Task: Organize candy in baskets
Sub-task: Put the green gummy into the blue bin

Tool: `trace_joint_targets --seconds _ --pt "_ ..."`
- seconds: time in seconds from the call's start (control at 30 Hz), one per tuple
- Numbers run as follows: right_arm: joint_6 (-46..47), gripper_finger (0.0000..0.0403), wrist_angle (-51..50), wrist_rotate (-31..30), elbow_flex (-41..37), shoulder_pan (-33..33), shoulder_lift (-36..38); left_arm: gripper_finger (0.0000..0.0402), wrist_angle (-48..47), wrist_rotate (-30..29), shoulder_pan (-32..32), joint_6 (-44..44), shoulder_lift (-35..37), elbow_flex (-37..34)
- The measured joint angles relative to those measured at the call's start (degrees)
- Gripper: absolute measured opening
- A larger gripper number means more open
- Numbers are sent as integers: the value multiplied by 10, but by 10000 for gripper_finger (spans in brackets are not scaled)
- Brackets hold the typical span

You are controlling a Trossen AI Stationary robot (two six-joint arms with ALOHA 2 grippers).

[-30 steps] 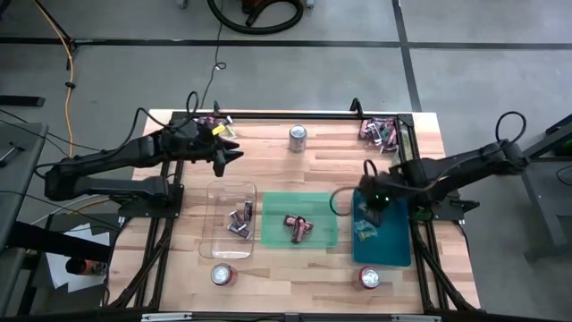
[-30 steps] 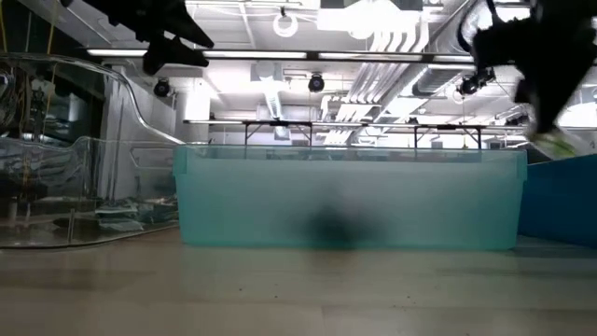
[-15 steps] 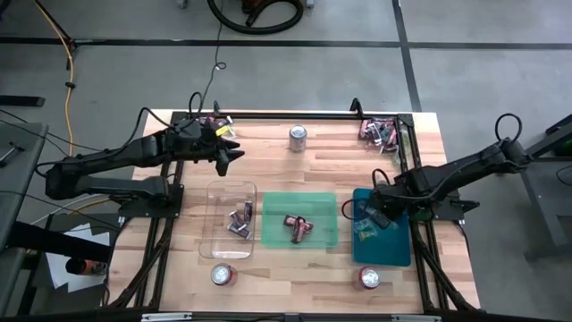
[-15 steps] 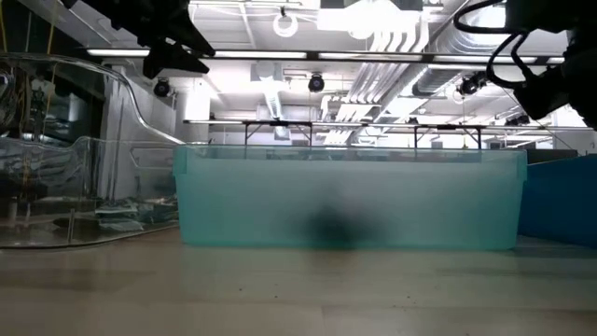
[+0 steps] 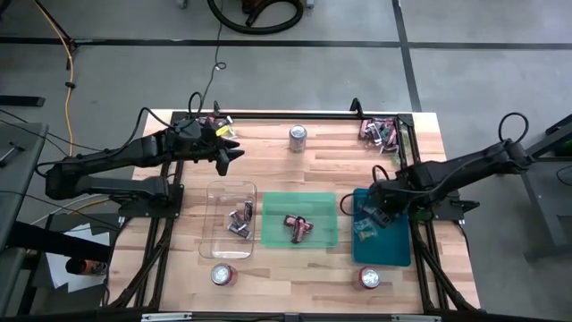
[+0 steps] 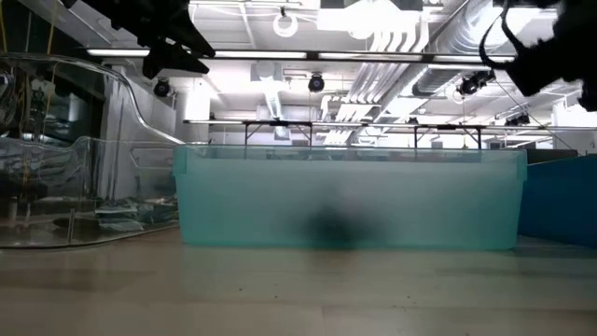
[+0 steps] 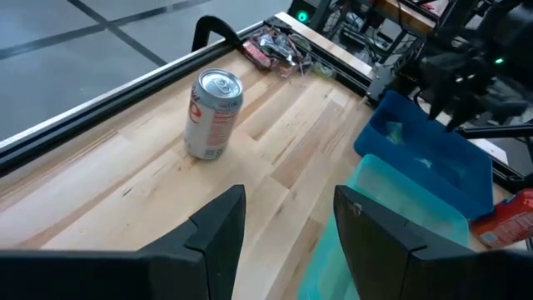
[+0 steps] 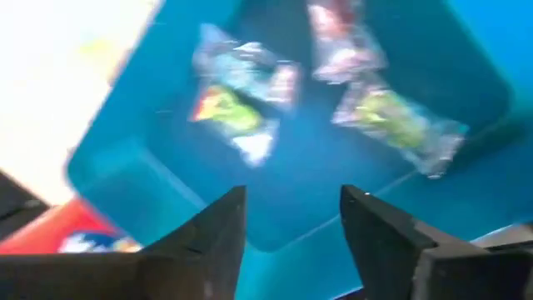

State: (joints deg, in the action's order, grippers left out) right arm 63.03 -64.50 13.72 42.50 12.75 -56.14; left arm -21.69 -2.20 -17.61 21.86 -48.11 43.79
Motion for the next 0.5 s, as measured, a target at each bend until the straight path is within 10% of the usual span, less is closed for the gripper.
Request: trace_joint_targets --seconds 0.5 --pt "-120 211 182 -356 169 -145 -4 172 0 0 0 6 0 0"
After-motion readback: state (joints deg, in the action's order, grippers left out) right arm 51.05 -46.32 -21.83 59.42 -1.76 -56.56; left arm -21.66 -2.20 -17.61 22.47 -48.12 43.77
